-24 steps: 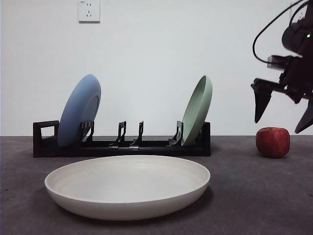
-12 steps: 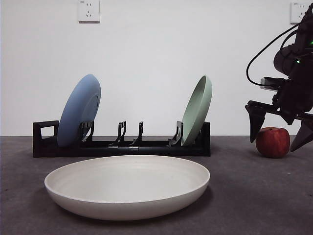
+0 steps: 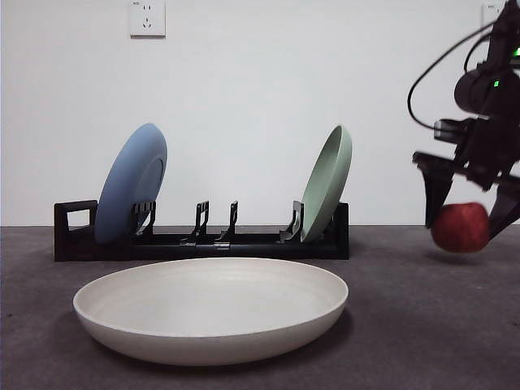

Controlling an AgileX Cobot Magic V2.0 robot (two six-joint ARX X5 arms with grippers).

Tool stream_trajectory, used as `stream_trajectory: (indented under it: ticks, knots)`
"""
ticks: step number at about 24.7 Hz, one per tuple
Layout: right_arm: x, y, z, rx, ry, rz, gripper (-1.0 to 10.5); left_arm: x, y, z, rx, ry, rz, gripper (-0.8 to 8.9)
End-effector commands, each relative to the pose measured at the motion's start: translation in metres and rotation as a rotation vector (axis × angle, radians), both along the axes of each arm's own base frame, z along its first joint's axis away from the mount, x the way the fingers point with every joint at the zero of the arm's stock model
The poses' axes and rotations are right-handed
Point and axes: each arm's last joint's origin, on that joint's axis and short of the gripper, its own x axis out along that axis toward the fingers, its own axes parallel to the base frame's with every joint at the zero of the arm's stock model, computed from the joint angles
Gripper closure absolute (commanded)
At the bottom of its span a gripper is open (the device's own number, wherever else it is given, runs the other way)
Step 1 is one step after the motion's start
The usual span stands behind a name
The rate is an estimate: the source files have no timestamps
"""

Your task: Take the yellow plate from the plate rack,put the plate on the table,take the apple from the table,put the apple in the plate

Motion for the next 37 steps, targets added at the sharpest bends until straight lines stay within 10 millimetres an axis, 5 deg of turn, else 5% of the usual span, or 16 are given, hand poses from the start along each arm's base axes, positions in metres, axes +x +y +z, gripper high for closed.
stream_trajectory:
  ticks: [1,6,10,13,18,23,37]
  knots:
    - [-0.017,0.003,0.030,0.025,0.005,0.052,9.6,-0.002,0.007,0.000,-0.005,-0.025,-0.001,8.18]
    - [-0.062,0.034,0.082,0.061,0.011,0.182,9.5,-0.009,0.022,0.001,-0.038,-0.049,-0.024,8.18]
    - [-0.101,0.085,0.113,0.062,-0.011,0.349,9.5,-0.015,0.033,0.002,-0.082,-0.032,-0.088,8.17]
    - [-0.124,0.127,0.117,0.058,0.006,0.497,9.5,-0.017,0.038,0.002,-0.094,-0.037,-0.087,8.17]
    - [-0.155,0.193,0.108,0.082,-0.027,0.690,9.5,-0.019,0.043,-0.003,-0.094,-0.037,-0.087,8.18]
    - [-0.171,0.232,0.073,0.129,-0.081,0.737,9.5,-0.018,0.038,-0.026,-0.041,0.010,-0.077,8.18]
    - [-0.169,0.239,0.008,0.159,-0.134,0.664,9.5,-0.013,0.026,-0.050,0.043,0.059,-0.070,8.17]
